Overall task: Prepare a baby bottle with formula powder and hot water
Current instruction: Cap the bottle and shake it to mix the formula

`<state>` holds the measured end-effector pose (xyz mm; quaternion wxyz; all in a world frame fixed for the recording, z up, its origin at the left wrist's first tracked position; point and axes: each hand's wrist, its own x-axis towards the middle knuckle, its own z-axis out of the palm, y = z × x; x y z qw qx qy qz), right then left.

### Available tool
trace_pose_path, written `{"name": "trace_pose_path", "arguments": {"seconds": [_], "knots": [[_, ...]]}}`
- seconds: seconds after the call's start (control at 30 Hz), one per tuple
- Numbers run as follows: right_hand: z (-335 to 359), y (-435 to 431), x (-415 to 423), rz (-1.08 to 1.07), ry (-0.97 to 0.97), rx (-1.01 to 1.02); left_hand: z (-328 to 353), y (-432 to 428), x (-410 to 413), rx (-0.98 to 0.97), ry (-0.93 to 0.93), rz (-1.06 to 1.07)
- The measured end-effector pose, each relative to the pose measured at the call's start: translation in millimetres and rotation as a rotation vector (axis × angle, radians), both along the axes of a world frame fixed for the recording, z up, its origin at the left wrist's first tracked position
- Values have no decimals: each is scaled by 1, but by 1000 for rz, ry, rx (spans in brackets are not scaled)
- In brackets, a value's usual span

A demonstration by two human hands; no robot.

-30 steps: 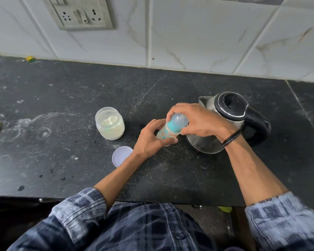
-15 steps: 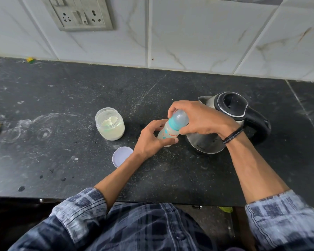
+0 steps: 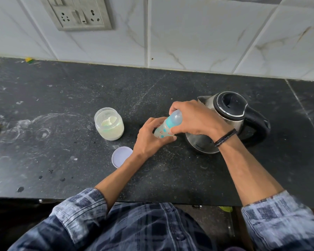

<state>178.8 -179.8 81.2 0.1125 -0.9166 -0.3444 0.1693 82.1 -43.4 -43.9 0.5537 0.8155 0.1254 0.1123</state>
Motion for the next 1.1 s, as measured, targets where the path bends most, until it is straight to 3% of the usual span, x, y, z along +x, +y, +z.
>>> {"name": "trace_pose_path", "arguments": {"seconds": [0.2,0.37,0.47,0.67,0.73,0.9,1.1], "knots": [[4,7,-6,-112,-126,-126,1,-2,1,-2,-21,13],[19,-4,-6,10,43,1,2,2,1,8,-11,34],[17,-4,-4,73,39,15,0,3,0,11,-12,38],[0,2,-4,-90,-78,-67,0,1,0,5,-4,34],[-1,-1,-4,-67,-72,-104,2,1,0,3,-4,35],[7,-4,-3,87,42,46,1,2,1,14,1,35],[-5,2,-6,-70,-59,1,2,1,0,10,20,21]]}}
